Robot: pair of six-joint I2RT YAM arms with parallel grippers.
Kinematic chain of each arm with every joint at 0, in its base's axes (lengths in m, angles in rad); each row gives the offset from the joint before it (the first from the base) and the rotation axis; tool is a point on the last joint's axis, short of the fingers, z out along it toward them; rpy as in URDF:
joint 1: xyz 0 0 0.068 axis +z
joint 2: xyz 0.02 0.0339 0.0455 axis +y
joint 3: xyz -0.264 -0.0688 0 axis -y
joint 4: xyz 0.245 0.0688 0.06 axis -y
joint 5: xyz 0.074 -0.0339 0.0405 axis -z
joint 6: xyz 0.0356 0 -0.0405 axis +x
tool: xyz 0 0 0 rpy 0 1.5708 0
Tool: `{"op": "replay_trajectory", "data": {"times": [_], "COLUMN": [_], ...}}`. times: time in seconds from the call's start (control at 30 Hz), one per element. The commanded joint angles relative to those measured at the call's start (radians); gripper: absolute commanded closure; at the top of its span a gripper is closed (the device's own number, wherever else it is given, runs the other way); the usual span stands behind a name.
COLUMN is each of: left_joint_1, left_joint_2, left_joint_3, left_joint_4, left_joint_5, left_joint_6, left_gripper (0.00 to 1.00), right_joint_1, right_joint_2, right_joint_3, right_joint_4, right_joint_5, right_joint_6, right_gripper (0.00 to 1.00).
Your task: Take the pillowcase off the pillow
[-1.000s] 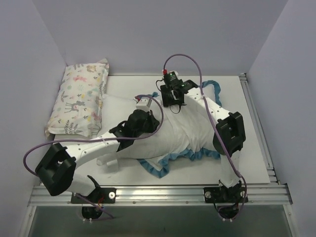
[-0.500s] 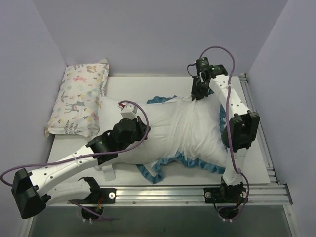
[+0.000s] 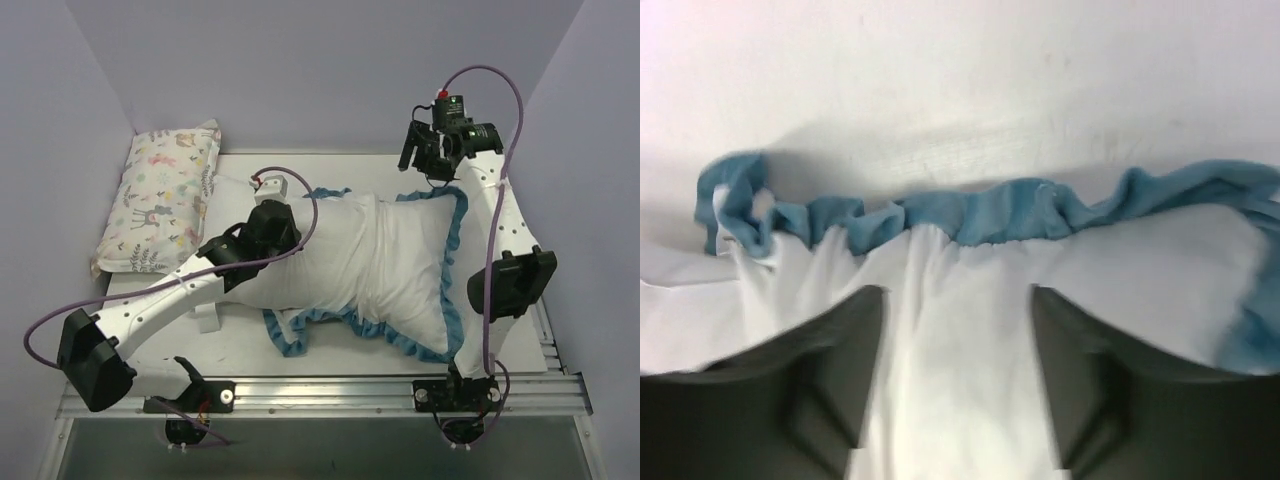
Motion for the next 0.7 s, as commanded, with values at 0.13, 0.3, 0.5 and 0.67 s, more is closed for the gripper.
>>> {"op": "replay_trajectory", "data": {"times": [0.13, 0.3, 0.5, 0.67], "left_joint_1": [0.059, 0.105, 0.116, 0.118], "left_joint_2": [0.171, 0.237, 0.292, 0.292], "left_joint_3": [0.151, 0.211, 0.283, 0.282], "left_joint_4": [0.000, 0.006, -0.006, -0.006], "left_joint_5": [-0.059, -0.004, 0.027, 0.034], "left_joint_6": [-0.015, -0.048, -0.051, -0.054], "left_gripper": [1.00, 1.00, 1.00, 1.00], "right_joint_1": [0.137, 0.323, 0.724, 0.996], "right_joint_2": [-0.349, -0.661, -0.847, -0.778], "right_joint_3": [-0.213, -0.656, -1.057, -1.116], "right_joint_4": [0.147, 0.260, 0.427, 0.498], "right_joint_5": [0.237, 0.257, 0.435, 0.657], "right_joint_6": [-0.062, -0.015, 0.111, 0.182], "right_gripper": [0.18, 0.17, 0.15, 0.11]}}
